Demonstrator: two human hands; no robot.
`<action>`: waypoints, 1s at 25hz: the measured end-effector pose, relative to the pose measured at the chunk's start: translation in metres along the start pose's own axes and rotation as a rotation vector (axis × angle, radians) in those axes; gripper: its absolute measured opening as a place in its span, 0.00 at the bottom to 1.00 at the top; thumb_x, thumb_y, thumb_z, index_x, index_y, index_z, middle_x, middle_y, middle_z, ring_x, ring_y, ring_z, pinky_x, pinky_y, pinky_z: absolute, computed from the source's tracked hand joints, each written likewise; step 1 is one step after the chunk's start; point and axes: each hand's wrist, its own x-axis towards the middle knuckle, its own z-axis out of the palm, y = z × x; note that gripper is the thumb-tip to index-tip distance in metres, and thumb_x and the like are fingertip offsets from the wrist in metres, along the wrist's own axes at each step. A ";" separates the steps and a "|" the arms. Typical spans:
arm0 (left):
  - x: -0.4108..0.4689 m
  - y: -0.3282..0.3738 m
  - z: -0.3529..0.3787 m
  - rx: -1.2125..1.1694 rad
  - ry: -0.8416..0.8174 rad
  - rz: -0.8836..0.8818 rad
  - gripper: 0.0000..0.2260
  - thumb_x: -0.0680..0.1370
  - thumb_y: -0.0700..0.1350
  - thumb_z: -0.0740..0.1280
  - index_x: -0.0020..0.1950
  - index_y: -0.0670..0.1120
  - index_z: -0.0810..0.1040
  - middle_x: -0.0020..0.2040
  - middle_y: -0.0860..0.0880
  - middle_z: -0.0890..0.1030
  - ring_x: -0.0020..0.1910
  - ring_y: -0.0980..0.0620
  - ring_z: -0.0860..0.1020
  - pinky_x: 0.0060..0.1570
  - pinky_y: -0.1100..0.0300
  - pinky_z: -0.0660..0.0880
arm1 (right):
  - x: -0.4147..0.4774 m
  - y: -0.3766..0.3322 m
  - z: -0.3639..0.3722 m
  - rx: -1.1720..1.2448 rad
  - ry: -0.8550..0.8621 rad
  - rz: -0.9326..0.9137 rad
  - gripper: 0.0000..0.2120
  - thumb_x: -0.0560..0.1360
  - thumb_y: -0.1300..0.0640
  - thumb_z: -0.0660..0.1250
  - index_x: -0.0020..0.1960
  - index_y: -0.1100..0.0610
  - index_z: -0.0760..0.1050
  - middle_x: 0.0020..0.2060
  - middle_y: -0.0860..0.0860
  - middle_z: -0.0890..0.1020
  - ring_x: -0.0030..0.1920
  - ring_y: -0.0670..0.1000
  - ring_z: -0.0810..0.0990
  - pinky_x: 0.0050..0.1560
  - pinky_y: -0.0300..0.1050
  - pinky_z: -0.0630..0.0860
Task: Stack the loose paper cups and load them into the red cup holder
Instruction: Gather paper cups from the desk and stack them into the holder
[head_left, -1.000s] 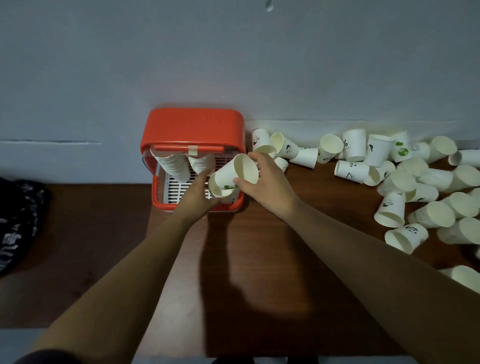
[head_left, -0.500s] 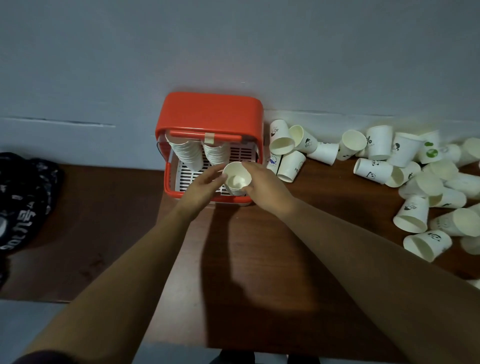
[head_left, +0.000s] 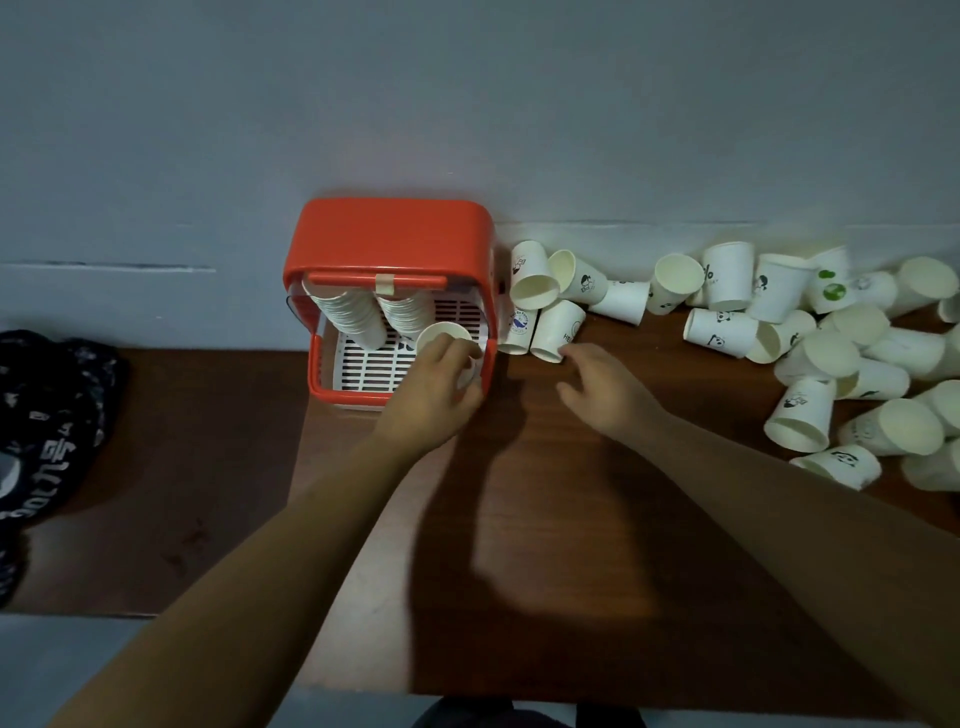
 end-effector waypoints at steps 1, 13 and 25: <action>0.008 0.010 0.008 -0.014 -0.084 0.032 0.12 0.75 0.45 0.64 0.57 0.42 0.75 0.51 0.46 0.74 0.51 0.47 0.74 0.52 0.52 0.72 | -0.004 0.020 -0.009 -0.031 0.015 0.016 0.25 0.77 0.56 0.66 0.72 0.61 0.67 0.66 0.57 0.73 0.66 0.55 0.73 0.66 0.46 0.67; 0.161 0.038 0.088 0.388 -0.141 -0.275 0.26 0.79 0.52 0.64 0.75 0.45 0.65 0.64 0.33 0.68 0.60 0.34 0.68 0.62 0.45 0.66 | 0.016 0.154 -0.081 -0.219 0.394 0.438 0.25 0.70 0.53 0.73 0.60 0.66 0.72 0.54 0.63 0.74 0.53 0.62 0.74 0.52 0.53 0.74; 0.148 0.039 0.122 0.235 -0.060 -0.376 0.16 0.80 0.53 0.65 0.66 0.52 0.74 0.63 0.37 0.65 0.59 0.33 0.68 0.57 0.40 0.73 | 0.018 0.184 -0.061 -0.209 0.349 0.352 0.21 0.71 0.54 0.71 0.61 0.60 0.73 0.55 0.57 0.76 0.56 0.57 0.75 0.58 0.51 0.71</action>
